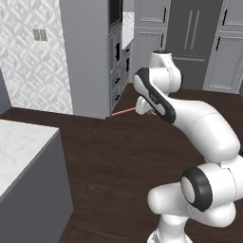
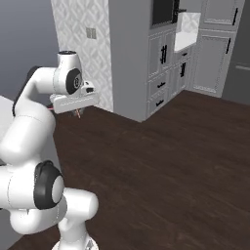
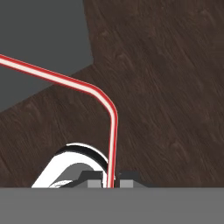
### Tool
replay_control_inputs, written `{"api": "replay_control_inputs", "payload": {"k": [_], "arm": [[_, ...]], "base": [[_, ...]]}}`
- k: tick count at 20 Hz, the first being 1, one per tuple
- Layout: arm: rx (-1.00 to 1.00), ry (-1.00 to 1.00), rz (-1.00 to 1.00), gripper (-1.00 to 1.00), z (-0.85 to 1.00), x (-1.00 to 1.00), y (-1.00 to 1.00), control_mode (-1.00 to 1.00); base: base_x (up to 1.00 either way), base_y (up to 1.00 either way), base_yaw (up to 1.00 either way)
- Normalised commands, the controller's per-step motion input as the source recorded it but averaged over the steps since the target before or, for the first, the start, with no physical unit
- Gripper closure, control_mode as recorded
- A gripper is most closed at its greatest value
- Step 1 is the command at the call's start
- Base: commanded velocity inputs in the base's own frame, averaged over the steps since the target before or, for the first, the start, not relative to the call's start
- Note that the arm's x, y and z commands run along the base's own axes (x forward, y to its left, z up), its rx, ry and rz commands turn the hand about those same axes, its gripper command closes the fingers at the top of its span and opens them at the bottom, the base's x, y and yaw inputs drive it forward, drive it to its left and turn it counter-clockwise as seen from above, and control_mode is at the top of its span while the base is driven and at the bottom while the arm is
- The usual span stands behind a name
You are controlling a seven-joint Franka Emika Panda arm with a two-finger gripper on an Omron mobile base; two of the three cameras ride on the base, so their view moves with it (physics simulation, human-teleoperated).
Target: Take a straw from the drawer in front and place it inside the glass cup on the dining counter.
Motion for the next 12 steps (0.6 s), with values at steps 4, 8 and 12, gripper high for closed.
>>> {"api": "replay_control_inputs", "payload": {"k": [4, 8, 12], "arm": [[0.0, 0.0, 0.0, 1.0, 0.0, 0.0, 0.0, 1.0], [0.0, 0.0, 0.0, 1.0, 0.0, 0.0, 0.0, 1.0], [0.0, 0.0, 0.0, 1.0, 0.0, 0.0, 0.0, 1.0]], "base": [[1.0, 0.0, 0.0], [1.0, 0.0, 0.01], [1.0, -0.04, 0.17]]}}
